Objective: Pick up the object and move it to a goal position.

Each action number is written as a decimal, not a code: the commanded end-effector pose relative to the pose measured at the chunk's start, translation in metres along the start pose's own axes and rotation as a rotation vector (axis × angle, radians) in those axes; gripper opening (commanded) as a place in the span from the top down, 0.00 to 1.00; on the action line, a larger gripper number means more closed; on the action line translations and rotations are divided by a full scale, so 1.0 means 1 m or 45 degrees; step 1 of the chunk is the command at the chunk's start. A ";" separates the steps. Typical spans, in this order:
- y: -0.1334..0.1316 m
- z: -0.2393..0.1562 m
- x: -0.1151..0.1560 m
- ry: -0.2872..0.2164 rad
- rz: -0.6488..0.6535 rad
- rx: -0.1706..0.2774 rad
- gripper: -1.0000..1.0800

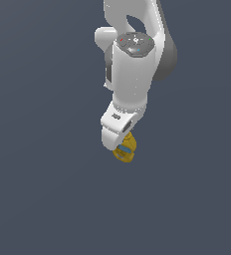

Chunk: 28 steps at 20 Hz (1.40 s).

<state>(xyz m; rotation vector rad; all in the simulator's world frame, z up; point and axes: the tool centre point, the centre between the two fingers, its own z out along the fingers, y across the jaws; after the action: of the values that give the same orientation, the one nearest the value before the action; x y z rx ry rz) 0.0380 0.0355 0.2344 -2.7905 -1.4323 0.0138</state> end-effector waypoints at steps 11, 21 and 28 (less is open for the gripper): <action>0.023 -0.133 -0.024 0.008 0.000 -0.010 1.00; 0.039 -0.215 -0.039 0.008 0.000 -0.010 1.00; 0.047 -0.252 -0.045 0.008 0.000 -0.010 1.00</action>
<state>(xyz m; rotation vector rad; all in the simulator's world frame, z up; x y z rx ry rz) 0.0526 -0.0268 0.4739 -2.7911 -1.4318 0.0108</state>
